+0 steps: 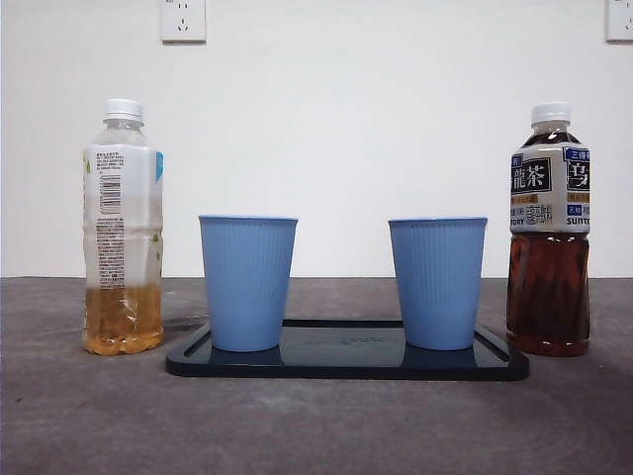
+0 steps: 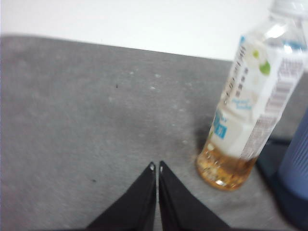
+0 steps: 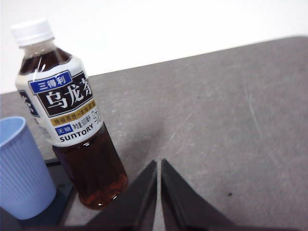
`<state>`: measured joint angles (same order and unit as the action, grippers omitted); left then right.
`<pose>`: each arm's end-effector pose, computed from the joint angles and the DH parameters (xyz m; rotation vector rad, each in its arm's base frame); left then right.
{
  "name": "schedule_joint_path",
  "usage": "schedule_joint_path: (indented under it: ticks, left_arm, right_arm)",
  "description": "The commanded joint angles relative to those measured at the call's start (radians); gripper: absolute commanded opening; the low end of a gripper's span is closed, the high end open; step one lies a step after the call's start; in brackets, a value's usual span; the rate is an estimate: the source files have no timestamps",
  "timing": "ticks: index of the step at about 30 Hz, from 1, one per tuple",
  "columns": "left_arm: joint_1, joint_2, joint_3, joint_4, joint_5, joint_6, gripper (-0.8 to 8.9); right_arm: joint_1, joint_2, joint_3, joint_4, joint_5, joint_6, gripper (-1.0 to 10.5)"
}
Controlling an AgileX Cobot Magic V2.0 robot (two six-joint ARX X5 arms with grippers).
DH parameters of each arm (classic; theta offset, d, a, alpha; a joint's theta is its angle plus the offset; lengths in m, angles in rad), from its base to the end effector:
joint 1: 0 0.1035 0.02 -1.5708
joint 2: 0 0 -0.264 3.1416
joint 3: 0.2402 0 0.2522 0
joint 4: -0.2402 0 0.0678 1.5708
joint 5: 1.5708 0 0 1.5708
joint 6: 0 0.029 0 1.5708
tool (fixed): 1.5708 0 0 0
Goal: Pour the drink into the cup
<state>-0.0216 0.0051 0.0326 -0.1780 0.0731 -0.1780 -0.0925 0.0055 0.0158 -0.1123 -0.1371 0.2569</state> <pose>0.0948 -0.0042 0.1571 -0.1814 0.1585 -0.0809 0.0963 -0.0050 0.1576 0.2683 0.1065 0.0313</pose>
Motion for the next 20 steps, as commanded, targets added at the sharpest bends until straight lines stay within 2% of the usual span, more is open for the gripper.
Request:
schedule_joint_path:
  ticks: [1,4,7,15,20]
  left_arm:
    - [0.003,-0.002,-0.02,-0.003,-0.002,-0.171,0.08]
    - [0.003,-0.002,-0.01,-0.001,-0.002,-0.248,0.08]
    - [0.003,-0.002,0.018,-0.001,0.011,-0.288,0.08]
    - [0.003,0.008,0.165,-0.021,0.032,-0.288,0.1]
    - [0.003,0.062,0.299,-0.09,0.032,-0.275,0.1]
  right_arm:
    - [-0.002,-0.002,-0.006,0.001,-0.002,0.089,0.1]
    - [-0.002,-0.002,-0.002,0.007,-0.03,0.132,0.1]
    - [-0.002,-0.002,0.021,0.008,-0.07,0.151,0.1]
    - [-0.002,-0.001,0.159,-0.021,-0.073,0.162,0.1]
    - [-0.002,0.023,0.281,-0.087,-0.073,0.145,0.1]
